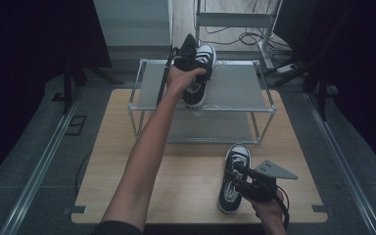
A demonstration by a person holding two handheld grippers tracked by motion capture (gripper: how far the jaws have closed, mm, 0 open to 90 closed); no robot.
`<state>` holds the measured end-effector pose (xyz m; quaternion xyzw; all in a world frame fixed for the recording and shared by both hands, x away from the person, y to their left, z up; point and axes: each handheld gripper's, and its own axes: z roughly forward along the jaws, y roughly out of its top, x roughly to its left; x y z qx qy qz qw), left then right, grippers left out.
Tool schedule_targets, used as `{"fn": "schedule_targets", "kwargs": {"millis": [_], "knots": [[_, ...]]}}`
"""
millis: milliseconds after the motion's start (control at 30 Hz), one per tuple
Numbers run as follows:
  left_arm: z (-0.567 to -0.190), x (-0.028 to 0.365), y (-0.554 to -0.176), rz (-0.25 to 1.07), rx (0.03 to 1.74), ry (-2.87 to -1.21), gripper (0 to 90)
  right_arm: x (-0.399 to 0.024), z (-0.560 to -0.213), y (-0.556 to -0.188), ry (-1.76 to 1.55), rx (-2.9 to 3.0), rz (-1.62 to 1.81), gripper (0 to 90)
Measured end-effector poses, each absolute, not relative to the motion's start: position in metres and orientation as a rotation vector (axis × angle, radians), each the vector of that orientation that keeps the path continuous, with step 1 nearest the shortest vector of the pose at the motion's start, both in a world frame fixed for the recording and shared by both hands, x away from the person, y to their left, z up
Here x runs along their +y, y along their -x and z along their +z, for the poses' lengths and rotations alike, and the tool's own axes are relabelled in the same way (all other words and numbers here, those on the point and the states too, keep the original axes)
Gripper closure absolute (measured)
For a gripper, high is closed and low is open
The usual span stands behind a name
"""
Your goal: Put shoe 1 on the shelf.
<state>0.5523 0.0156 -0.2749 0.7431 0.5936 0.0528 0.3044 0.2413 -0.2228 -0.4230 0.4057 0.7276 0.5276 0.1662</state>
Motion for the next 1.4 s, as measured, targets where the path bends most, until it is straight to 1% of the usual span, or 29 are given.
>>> {"fn": "schedule_targets", "kwargs": {"millis": [267, 867, 1400], "knots": [[-0.279, 0.018, -0.571, 0.159, 1.67, -1.938, 14.4, -0.224, -0.425, -0.243, -1.164, 2.07, 1.499, 55.1], [-0.289, 0.013, -0.584, 0.174, 1.832, -1.915, 13.7, -0.221, -0.427, -0.243, -1.169, 2.082, 1.493, 55.1], [-0.297, 0.01, -0.591, 0.151, 1.886, -1.941, 12.7, -0.22, -0.429, -0.244, -1.17, 2.092, 1.489, 54.9]]}}
